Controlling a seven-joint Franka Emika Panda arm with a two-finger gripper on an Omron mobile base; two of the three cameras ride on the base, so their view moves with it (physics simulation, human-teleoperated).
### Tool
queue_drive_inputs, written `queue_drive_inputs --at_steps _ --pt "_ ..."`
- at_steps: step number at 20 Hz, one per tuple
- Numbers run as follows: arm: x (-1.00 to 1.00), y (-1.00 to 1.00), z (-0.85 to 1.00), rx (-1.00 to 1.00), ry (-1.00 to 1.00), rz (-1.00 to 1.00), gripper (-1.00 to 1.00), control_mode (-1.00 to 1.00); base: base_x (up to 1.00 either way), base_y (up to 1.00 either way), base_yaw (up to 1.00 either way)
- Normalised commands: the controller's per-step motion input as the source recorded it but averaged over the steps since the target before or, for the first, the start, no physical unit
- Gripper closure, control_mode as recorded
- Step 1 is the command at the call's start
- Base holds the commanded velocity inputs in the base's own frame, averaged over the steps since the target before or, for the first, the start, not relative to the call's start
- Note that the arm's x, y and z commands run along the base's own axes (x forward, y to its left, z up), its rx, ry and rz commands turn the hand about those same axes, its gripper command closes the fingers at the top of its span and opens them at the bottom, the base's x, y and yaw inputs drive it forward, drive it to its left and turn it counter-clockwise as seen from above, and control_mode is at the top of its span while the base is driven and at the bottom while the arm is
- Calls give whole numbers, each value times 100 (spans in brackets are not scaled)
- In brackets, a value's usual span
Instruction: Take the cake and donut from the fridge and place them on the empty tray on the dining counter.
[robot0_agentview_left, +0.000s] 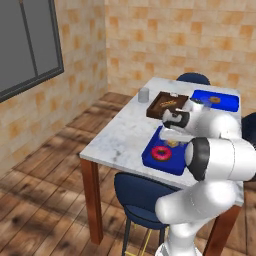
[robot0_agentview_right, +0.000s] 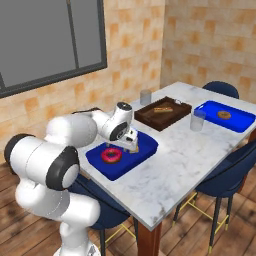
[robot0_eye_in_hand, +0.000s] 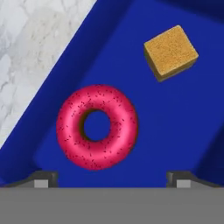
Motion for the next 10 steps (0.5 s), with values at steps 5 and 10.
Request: queue_drive_inputs --at_steps 5,10 --pt "-43 0 100 0 1 12 -100 -100 0 0 0" --pt "-74 0 100 -2 -2 19 -100 -100 0 0 0"
